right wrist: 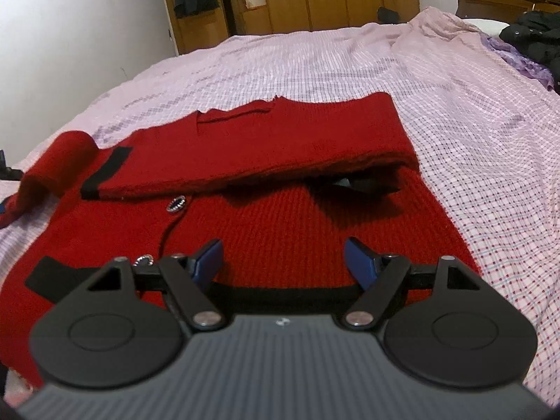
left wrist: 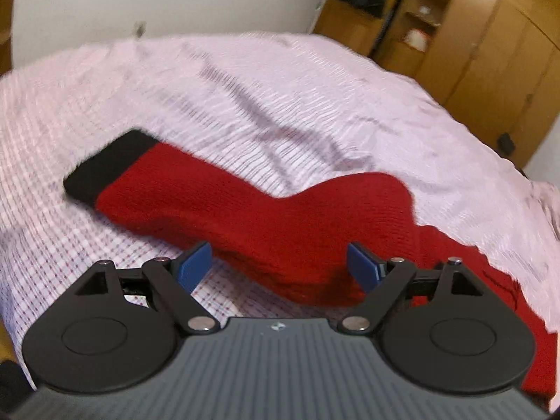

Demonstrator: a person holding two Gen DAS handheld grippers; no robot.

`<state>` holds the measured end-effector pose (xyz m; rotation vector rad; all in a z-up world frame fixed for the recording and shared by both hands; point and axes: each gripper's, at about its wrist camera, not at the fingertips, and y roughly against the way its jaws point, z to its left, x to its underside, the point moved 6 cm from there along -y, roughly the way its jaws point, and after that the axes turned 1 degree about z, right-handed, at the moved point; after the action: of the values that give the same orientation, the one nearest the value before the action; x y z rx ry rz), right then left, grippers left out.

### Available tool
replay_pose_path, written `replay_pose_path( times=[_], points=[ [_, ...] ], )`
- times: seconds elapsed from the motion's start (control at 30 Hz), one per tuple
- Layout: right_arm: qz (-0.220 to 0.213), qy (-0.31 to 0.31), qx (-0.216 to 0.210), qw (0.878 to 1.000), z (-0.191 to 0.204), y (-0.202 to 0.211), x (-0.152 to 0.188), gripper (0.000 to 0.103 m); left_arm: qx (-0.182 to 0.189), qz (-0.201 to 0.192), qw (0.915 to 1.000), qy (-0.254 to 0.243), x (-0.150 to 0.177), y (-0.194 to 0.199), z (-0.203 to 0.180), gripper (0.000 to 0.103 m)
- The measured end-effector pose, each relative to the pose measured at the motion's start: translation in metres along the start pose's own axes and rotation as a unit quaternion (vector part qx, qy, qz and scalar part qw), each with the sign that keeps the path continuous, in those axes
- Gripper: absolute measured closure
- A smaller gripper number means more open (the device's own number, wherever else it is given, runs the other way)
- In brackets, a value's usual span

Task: Fold small clothes
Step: 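Grasp the other red sleeve near its black cuff with the left gripper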

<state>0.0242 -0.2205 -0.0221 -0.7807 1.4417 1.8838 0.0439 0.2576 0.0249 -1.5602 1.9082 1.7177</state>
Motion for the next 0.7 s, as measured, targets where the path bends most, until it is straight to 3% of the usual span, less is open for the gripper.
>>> replay_pose_path(
  times=[0.1, 0.33, 0.7],
  points=[
    [0.007, 0.002, 0.008, 1.000, 0.001, -0.005, 0.002, 0.024, 0.013, 0.016, 0.9990, 0.041, 0.002, -0.010, 0.009, 0.016],
    [0.011, 0.013, 0.021, 1.000, 0.006, -0.011, 0.002, 0.022, -0.005, 0.031, 0.9956, 0.088, 0.001, -0.037, 0.029, 0.016],
    [0.012, 0.016, 0.030, 0.999, 0.009, -0.015, 0.004, 0.021, -0.018, 0.019, 0.9980, 0.058, -0.011, -0.059, 0.025, 0.016]
  ],
)
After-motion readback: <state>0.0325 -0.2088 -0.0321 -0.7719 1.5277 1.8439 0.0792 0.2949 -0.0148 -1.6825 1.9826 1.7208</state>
